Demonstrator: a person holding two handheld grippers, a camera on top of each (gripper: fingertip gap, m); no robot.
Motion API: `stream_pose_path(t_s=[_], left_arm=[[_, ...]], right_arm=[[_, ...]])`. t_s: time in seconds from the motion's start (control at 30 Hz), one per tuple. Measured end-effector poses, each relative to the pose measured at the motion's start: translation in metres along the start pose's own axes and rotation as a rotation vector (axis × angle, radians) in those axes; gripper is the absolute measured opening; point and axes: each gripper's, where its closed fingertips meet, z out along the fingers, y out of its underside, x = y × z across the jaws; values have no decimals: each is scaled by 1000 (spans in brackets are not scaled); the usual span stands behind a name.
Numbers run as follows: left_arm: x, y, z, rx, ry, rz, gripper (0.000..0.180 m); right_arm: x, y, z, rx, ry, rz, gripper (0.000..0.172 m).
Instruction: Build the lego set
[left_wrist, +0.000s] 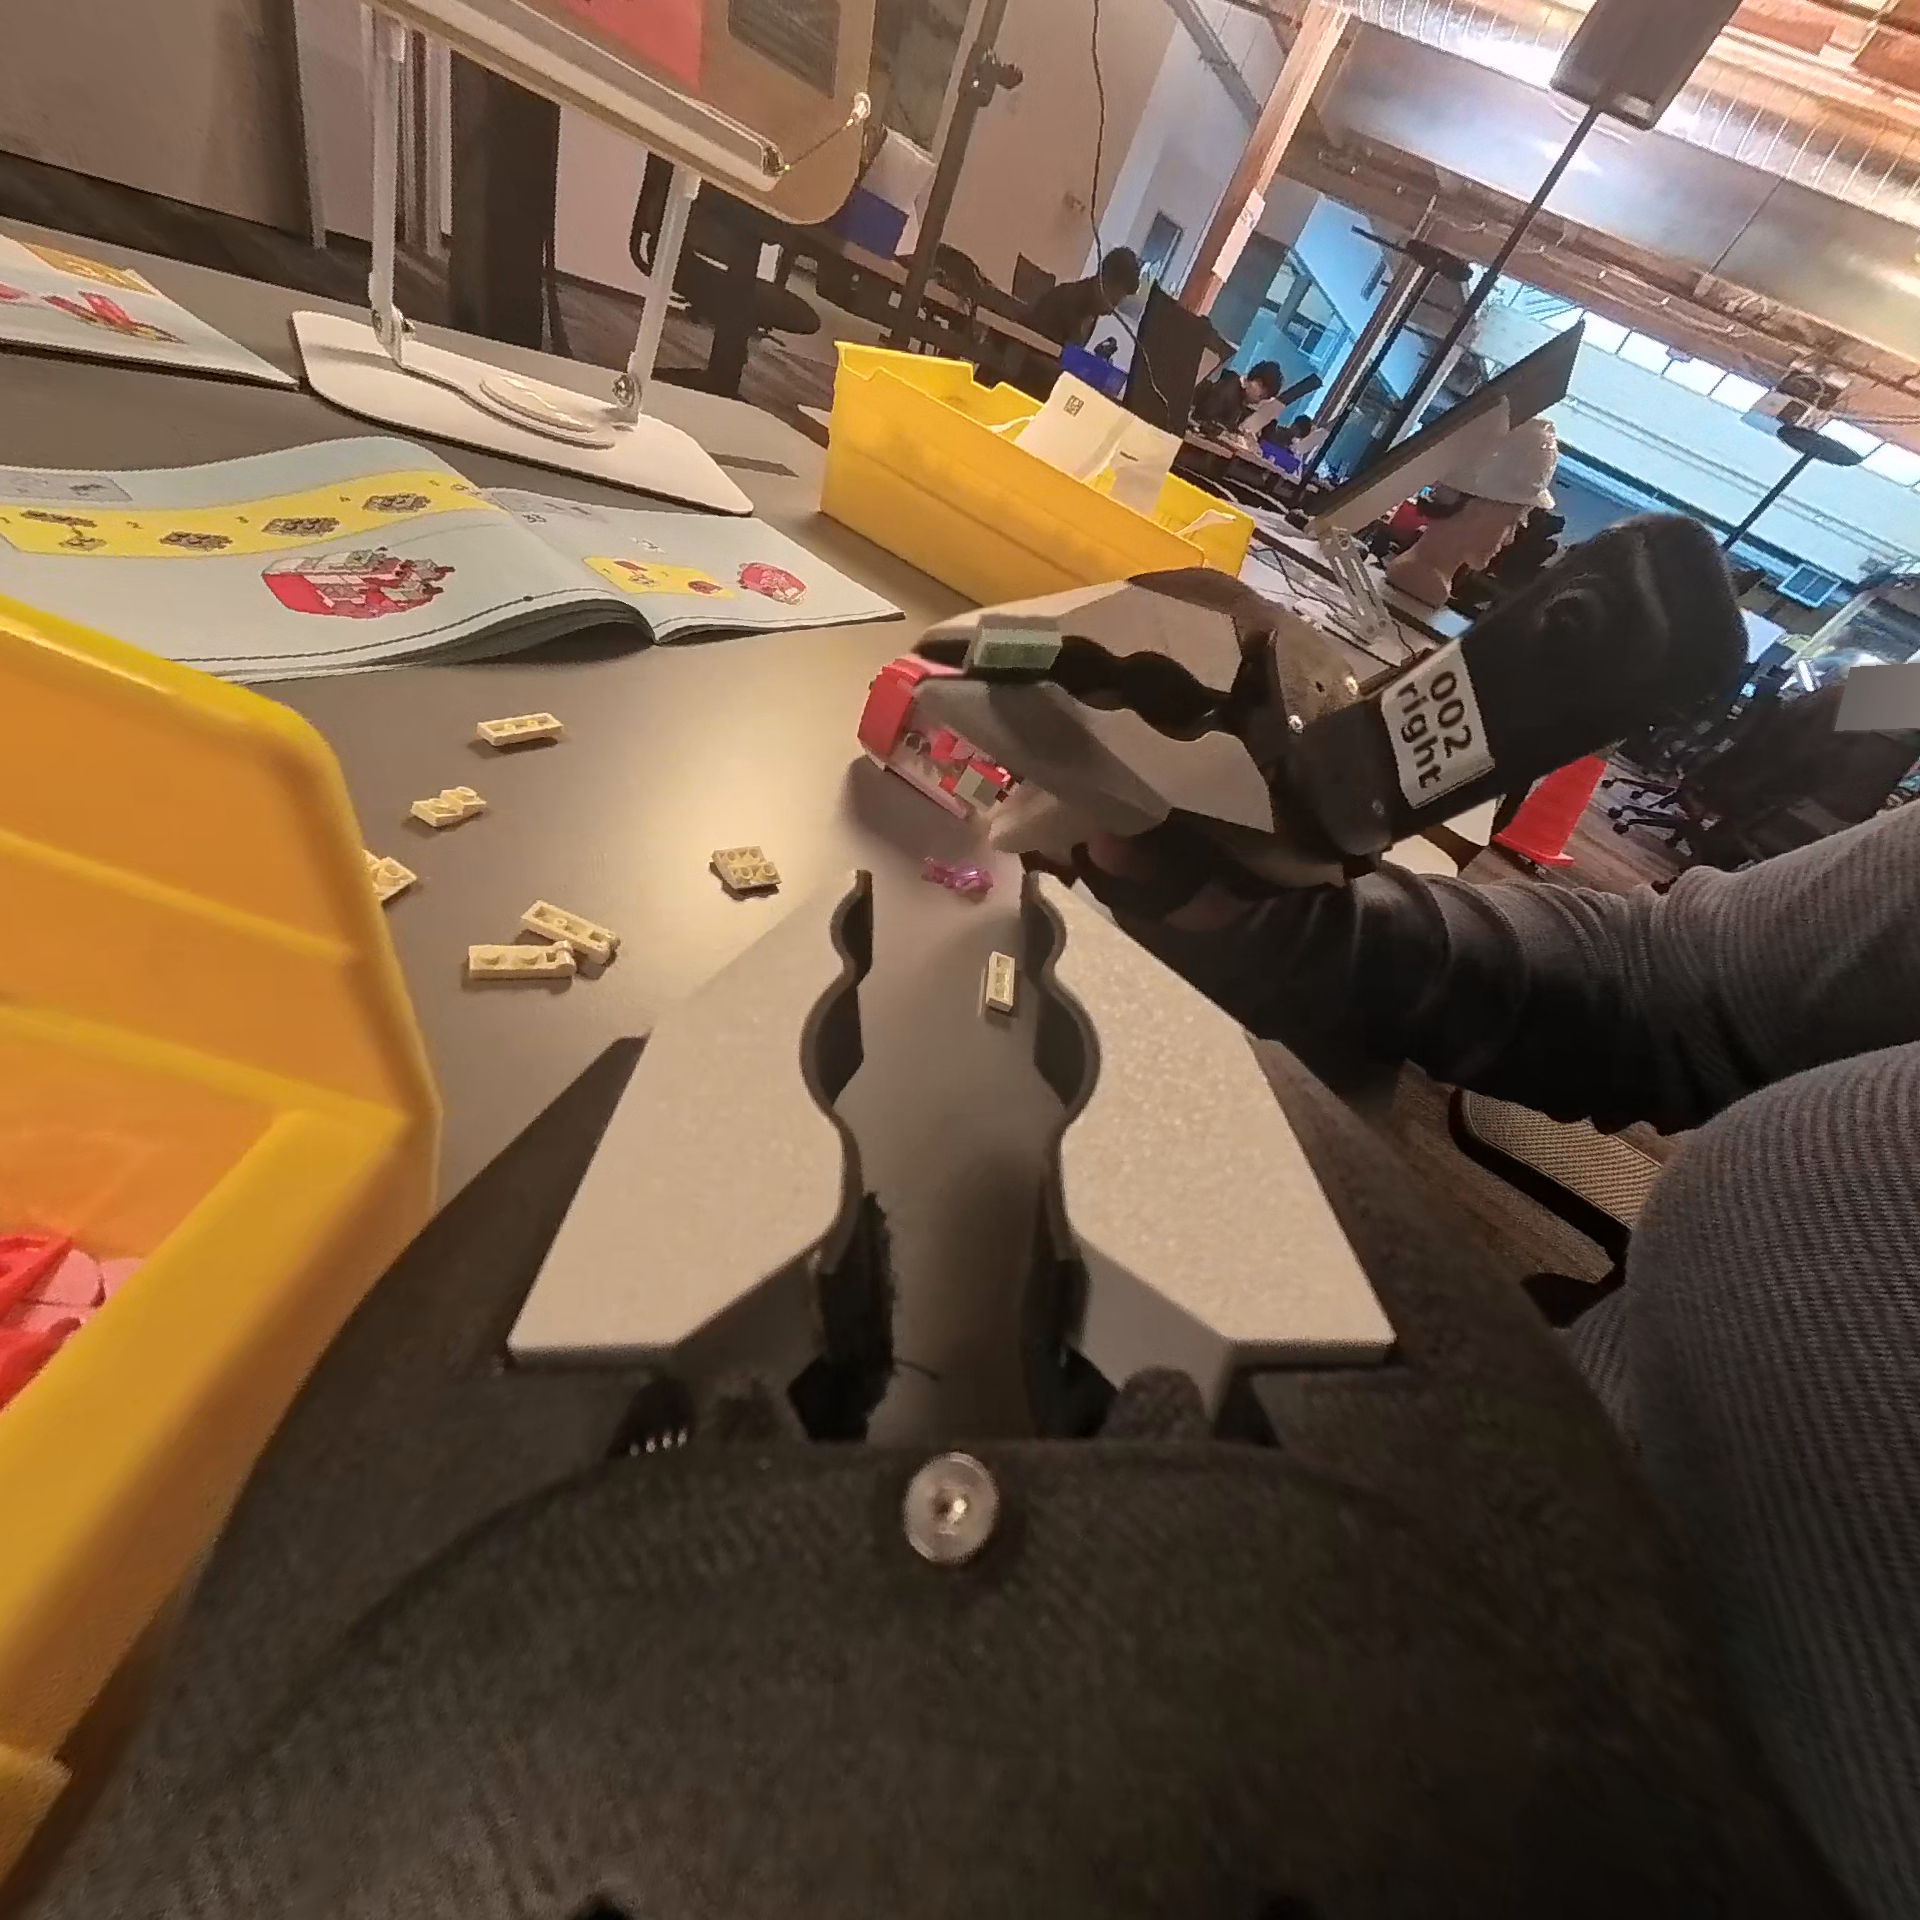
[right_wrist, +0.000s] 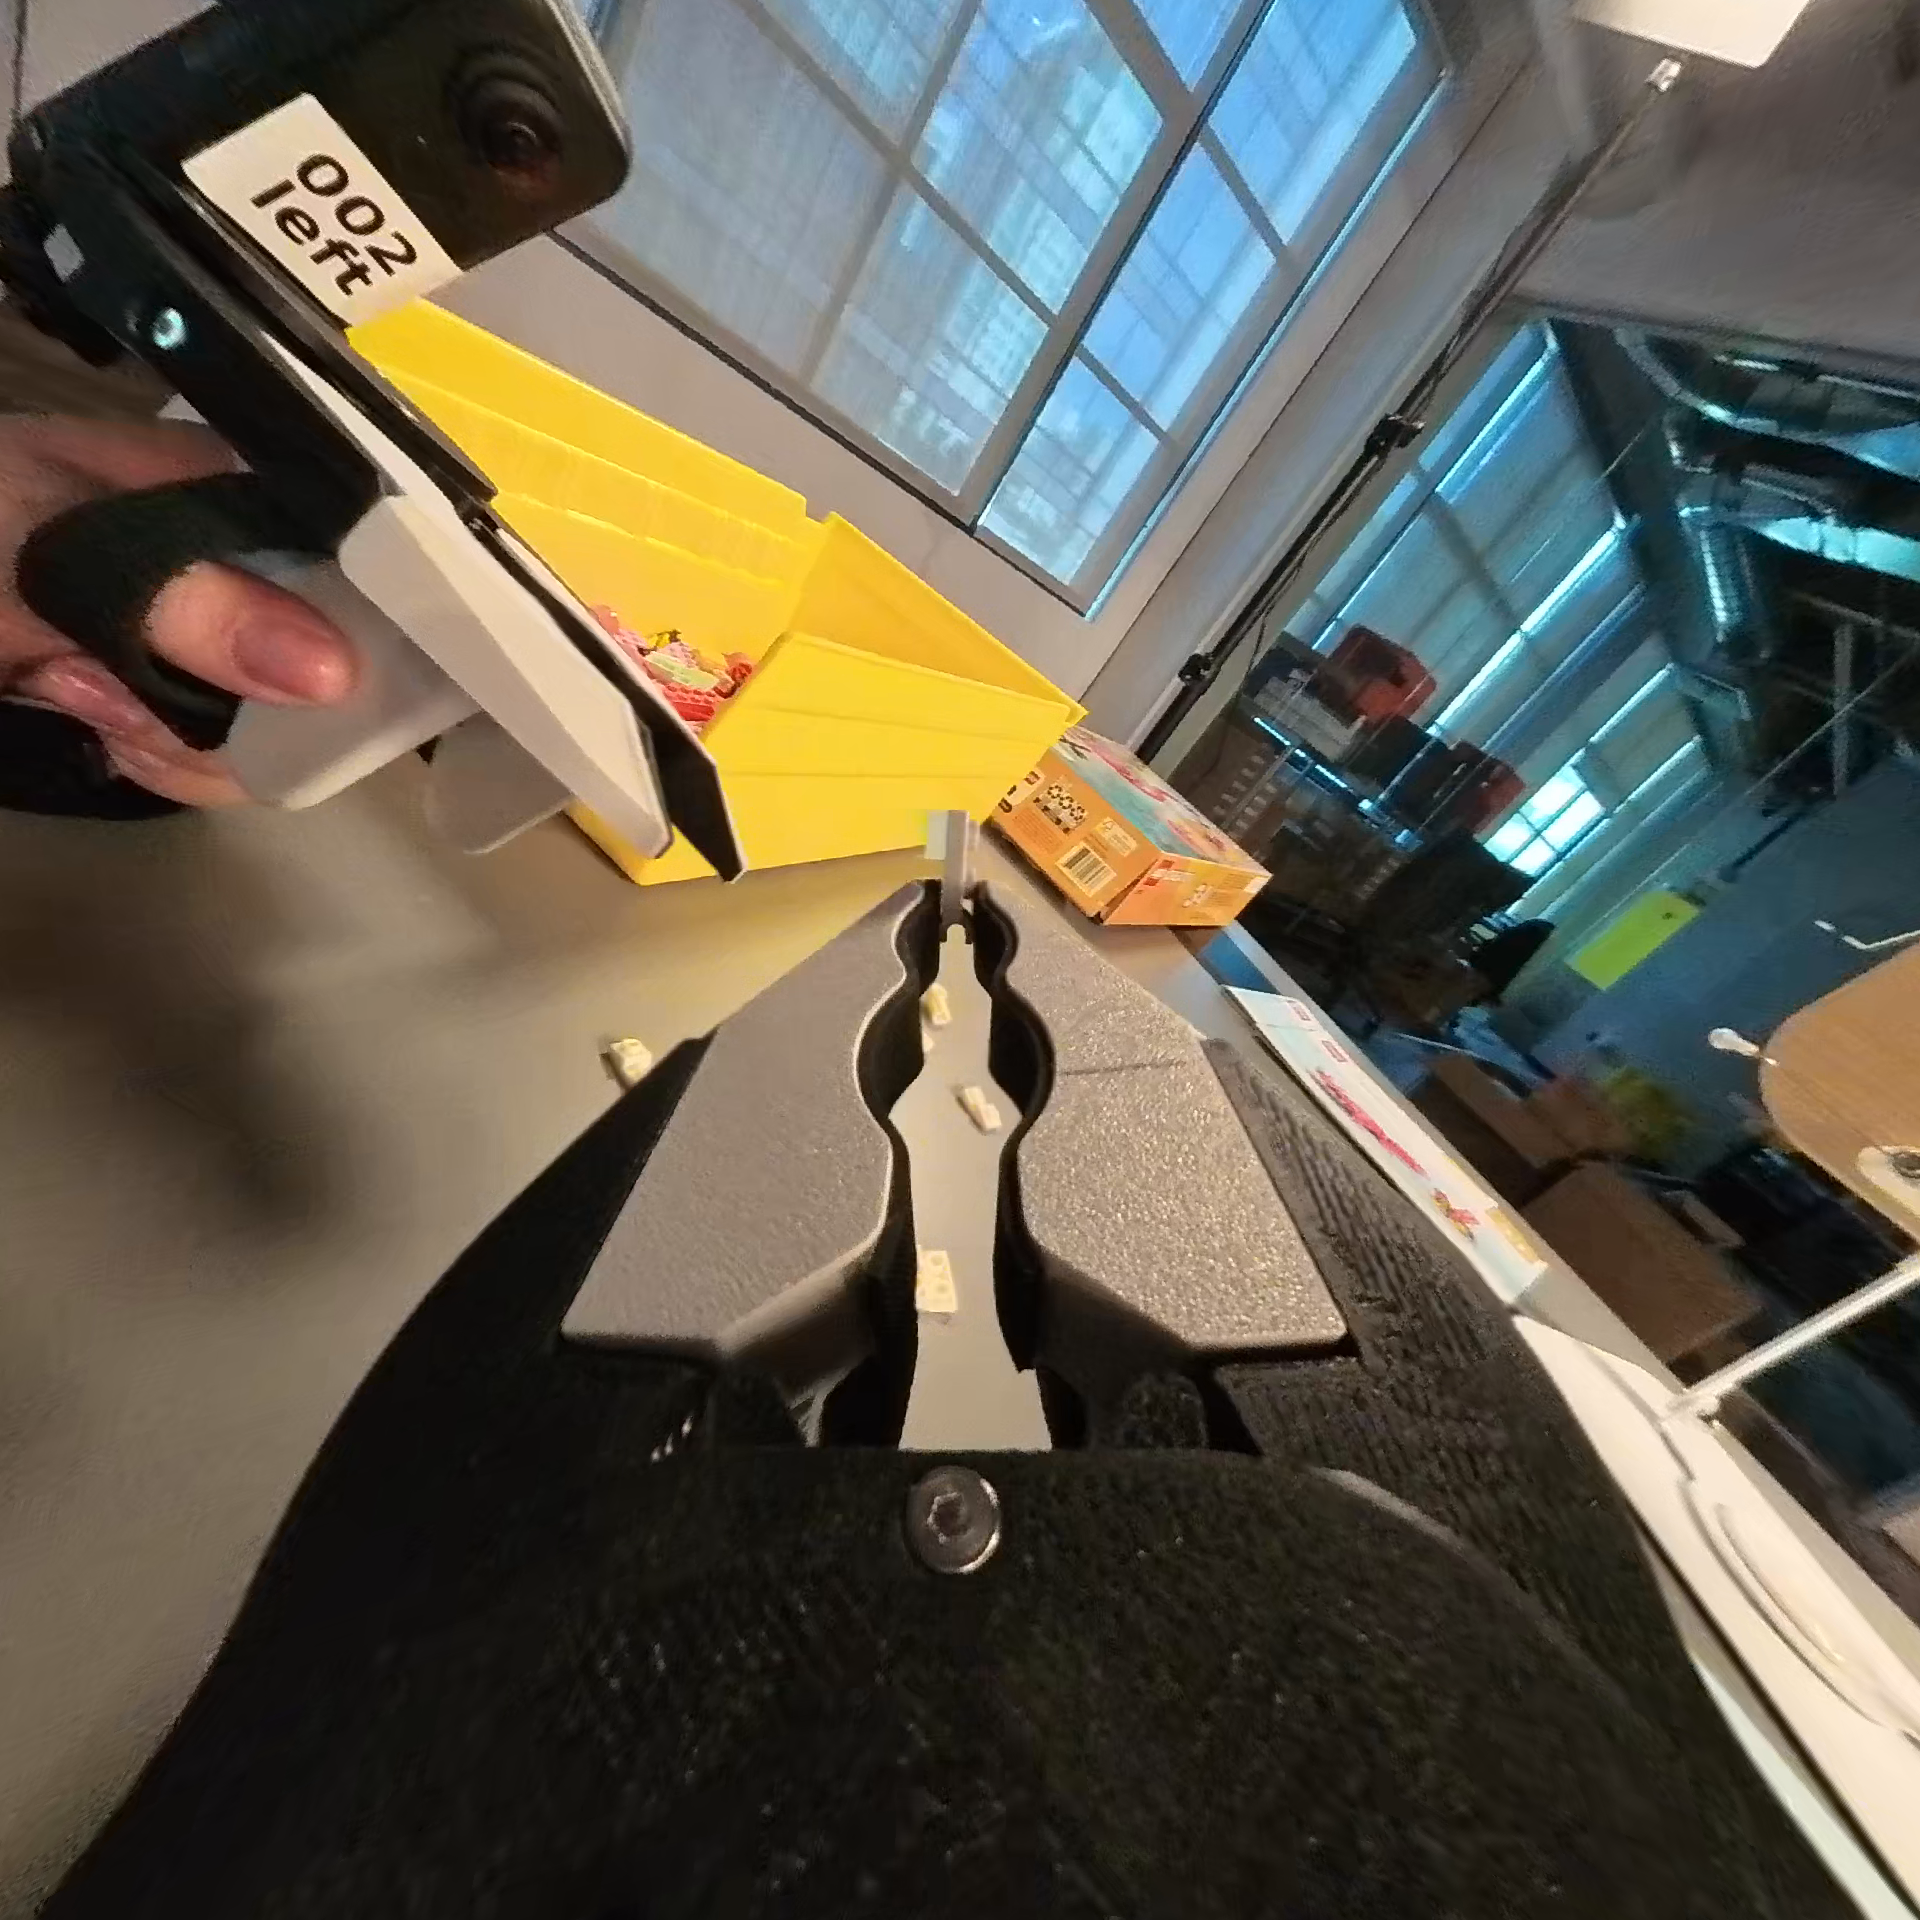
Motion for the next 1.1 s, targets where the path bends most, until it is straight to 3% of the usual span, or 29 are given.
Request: stream_pose_path(t_s=[1.1], left_arm=[[-1,0,0,2,-8,1,27]], right_arm=[[8,2,-1,-10,66,-92,4]])
